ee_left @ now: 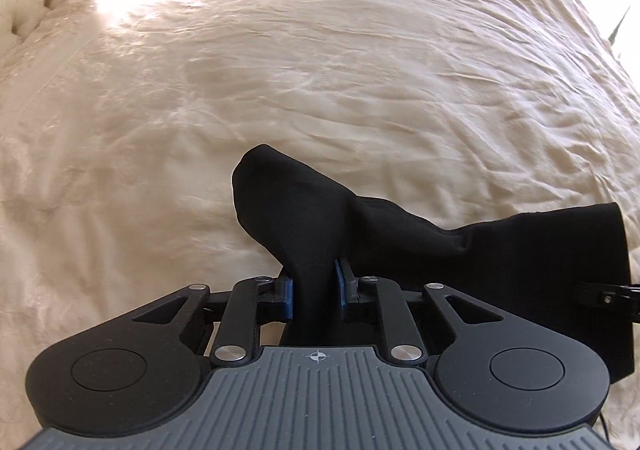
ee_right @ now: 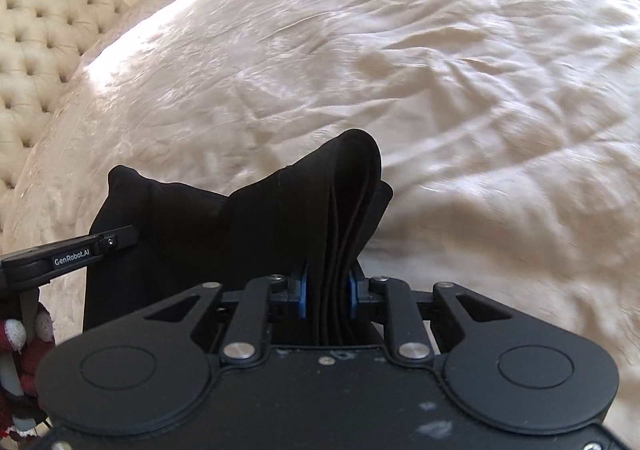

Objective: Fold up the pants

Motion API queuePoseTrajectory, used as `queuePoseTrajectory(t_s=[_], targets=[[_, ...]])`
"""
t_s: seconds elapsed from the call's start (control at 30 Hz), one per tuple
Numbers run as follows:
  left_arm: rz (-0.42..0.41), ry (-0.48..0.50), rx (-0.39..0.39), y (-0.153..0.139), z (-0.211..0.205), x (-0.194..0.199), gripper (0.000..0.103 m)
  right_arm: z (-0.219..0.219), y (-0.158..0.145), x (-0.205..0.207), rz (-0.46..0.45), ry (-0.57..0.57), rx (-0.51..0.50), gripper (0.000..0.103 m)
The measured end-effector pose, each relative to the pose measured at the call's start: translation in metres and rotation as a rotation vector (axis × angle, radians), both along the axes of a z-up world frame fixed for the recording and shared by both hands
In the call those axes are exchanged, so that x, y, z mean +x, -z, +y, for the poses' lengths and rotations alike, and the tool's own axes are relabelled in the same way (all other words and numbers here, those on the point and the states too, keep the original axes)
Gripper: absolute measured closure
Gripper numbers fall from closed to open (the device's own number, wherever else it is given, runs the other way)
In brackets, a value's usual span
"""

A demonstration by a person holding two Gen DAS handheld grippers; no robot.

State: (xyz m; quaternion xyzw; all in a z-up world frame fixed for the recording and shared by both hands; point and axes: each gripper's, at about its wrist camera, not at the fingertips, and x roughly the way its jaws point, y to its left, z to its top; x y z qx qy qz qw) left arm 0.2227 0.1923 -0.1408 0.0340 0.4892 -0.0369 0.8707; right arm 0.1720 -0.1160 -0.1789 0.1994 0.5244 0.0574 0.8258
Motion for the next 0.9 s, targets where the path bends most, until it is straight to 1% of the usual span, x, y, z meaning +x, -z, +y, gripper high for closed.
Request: queuePoseTrajectory(t_s=[0.17, 0.3, 0.4, 0.47, 0.53, 0.6, 0.63, 0.77, 0.83, 0.9], targets=[[-0.023, -0.125, 0.014, -0.009, 0.078, 0.030, 0.085, 0.077, 0.003, 0.065, -0.025, -0.132, 0.020, 0.083], [-0.027, -0.196, 0.024, -0.009, 0.126, 0.047, 0.084, 0.147, 0.002, 0.112, -0.052, -0.235, 0.014, 0.083], [0.005, -0.240, 0.005, 0.001, 0.156, 0.054, 0.083, 0.185, 0.002, 0.135, -0.064, -0.283, 0.007, 0.083], [0.049, -0.256, -0.021, 0.014, 0.169, 0.056, 0.078, 0.207, 0.007, 0.149, -0.059, -0.294, -0.014, 0.083], [0.080, -0.267, -0.047, 0.028, 0.180, 0.053, 0.074, 0.220, 0.015, 0.157, -0.037, -0.289, -0.064, 0.076], [0.080, -0.262, -0.037, 0.034, 0.182, 0.050, 0.070, 0.225, 0.027, 0.161, 0.003, -0.263, -0.130, 0.069], [0.078, -0.258, -0.032, 0.035, 0.182, 0.049, 0.069, 0.224, 0.031, 0.162, 0.018, -0.243, -0.136, 0.067], [0.070, -0.259, -0.065, 0.035, 0.187, 0.046, 0.068, 0.211, 0.038, 0.162, 0.047, -0.185, -0.097, 0.066], [0.065, -0.282, -0.084, 0.034, 0.198, 0.044, 0.068, 0.213, 0.035, 0.163, 0.045, -0.180, -0.109, 0.066], [0.066, -0.314, -0.070, 0.034, 0.209, 0.043, 0.068, 0.212, 0.032, 0.161, 0.038, -0.170, -0.128, 0.066]])
